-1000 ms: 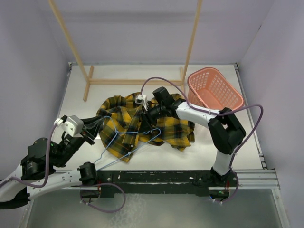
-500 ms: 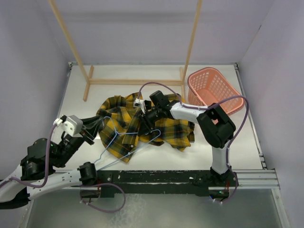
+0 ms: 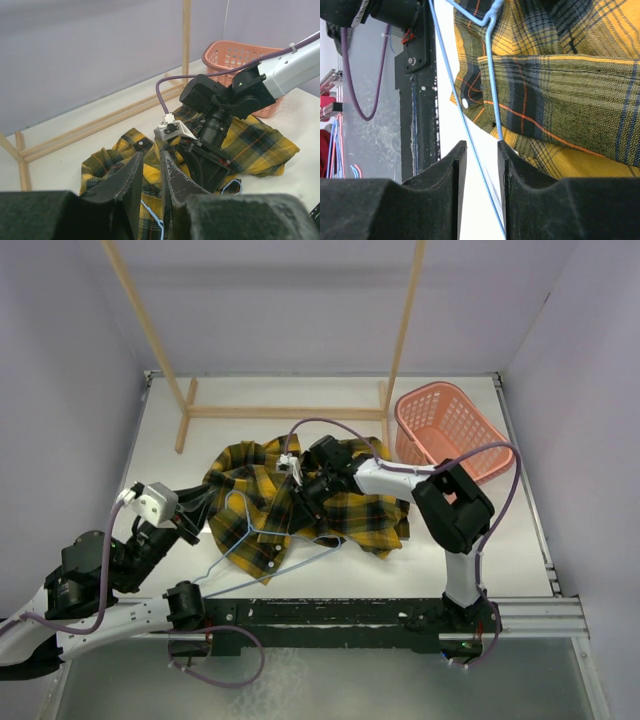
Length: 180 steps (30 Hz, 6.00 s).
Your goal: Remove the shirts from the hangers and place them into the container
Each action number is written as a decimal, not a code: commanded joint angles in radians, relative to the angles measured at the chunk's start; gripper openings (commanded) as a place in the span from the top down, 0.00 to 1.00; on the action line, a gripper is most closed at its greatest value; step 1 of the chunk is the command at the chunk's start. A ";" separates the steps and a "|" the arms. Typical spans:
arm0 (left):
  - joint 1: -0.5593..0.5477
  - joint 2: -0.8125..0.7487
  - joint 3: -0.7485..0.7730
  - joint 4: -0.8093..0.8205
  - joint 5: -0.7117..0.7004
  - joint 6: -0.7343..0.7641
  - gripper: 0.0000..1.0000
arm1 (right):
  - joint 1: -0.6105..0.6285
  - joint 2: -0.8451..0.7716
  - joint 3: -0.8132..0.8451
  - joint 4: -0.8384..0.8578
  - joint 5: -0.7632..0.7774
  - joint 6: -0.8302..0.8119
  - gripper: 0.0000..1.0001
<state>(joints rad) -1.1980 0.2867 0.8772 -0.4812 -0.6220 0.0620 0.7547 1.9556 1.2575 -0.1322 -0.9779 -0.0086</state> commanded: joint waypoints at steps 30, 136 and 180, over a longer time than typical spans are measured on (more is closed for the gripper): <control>0.011 0.001 0.000 0.004 -0.023 -0.033 0.75 | 0.070 0.035 -0.073 0.080 0.117 0.036 0.77; 0.183 0.115 -0.043 0.000 0.088 -0.102 0.71 | -0.202 -0.875 -0.139 -0.117 0.912 0.381 0.20; 0.184 0.046 -0.060 -0.023 -0.049 -0.133 0.69 | 0.291 0.219 0.273 0.056 1.037 0.366 0.00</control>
<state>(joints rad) -1.0203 0.3374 0.8093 -0.5217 -0.6598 -0.0620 1.0279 2.1105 1.4288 0.0814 -0.0597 0.3801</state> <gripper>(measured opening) 0.311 0.995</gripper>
